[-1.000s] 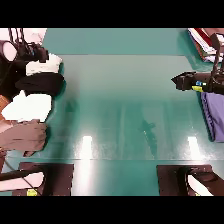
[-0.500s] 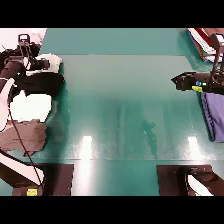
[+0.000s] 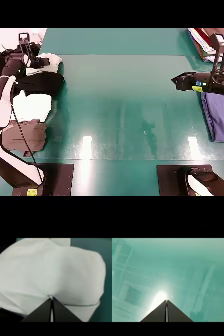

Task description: Fold the shirts.

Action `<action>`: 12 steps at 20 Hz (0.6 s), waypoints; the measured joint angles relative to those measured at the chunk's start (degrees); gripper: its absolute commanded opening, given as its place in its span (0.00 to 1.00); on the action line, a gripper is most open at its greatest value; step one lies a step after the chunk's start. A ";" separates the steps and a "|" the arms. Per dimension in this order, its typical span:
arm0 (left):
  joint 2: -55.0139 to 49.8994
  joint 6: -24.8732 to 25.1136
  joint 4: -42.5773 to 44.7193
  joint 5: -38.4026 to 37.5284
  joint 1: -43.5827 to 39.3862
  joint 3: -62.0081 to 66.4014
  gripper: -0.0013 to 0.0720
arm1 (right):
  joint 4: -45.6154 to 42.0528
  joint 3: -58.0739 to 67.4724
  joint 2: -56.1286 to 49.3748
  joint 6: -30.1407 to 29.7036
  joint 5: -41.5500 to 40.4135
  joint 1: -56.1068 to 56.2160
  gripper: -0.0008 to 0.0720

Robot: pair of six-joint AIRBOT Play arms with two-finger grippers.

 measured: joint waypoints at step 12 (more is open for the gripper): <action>33.31 8.50 -0.63 -15.15 -17.79 14.67 0.05 | -10.16 22.82 0.02 -0.07 -0.35 -0.17 0.04</action>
